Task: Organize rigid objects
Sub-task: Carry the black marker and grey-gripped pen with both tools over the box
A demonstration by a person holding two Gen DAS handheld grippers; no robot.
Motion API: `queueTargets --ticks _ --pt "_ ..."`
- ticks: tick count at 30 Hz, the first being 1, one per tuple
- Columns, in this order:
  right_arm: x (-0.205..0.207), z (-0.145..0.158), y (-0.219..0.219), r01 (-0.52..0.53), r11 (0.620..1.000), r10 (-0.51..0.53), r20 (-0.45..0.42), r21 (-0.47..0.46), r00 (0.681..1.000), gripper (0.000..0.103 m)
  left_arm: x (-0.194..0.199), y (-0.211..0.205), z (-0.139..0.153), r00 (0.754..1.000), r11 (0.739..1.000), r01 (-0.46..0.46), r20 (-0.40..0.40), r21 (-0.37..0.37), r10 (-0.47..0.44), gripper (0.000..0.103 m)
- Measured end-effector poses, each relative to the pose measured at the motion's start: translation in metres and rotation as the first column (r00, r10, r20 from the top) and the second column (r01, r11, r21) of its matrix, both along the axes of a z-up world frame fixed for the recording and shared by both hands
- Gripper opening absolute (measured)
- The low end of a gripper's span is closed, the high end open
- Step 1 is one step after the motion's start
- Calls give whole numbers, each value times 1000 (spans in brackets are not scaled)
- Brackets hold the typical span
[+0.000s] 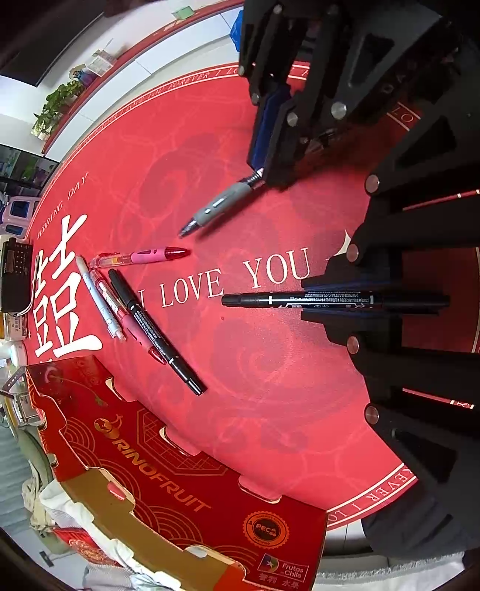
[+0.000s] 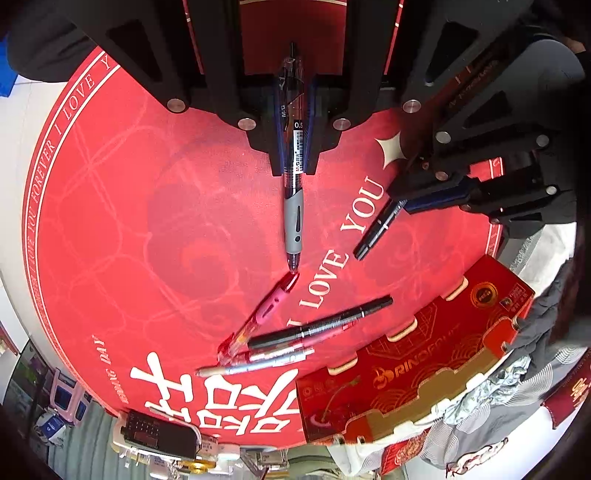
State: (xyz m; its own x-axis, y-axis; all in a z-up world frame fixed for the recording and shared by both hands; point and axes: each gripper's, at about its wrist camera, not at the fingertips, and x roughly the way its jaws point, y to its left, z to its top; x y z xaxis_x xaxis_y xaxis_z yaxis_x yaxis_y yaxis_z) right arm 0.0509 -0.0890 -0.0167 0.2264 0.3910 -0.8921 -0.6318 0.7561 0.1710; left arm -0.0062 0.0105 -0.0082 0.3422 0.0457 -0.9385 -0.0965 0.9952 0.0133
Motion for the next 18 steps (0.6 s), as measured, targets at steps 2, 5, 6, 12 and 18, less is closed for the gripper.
queueTargets --ticks 2,5,6,12,18 --pt "0 3 1 0 1000 0 12 3 1000 11 0 1 2 1000 1000 -3 6 -4 3 9" --pt "-1 5 1 2 1000 -2 18 7 1000 11 -1 3 7 1000 1000 -12 27 -5 12 9" --pt "-1 5 1 3 1000 -3 19 9 1000 11 -2 3 9 999 1000 -14 31 -4 14 9" --pt "0 14 -2 15 999 -16 26 44 1000 11 -2 7 17 998 999 -32 55 -6 32 9" --pt "4 30 -2 21 997 -25 48 75 999 11 1 12 32 994 998 -57 93 -10 58 9"
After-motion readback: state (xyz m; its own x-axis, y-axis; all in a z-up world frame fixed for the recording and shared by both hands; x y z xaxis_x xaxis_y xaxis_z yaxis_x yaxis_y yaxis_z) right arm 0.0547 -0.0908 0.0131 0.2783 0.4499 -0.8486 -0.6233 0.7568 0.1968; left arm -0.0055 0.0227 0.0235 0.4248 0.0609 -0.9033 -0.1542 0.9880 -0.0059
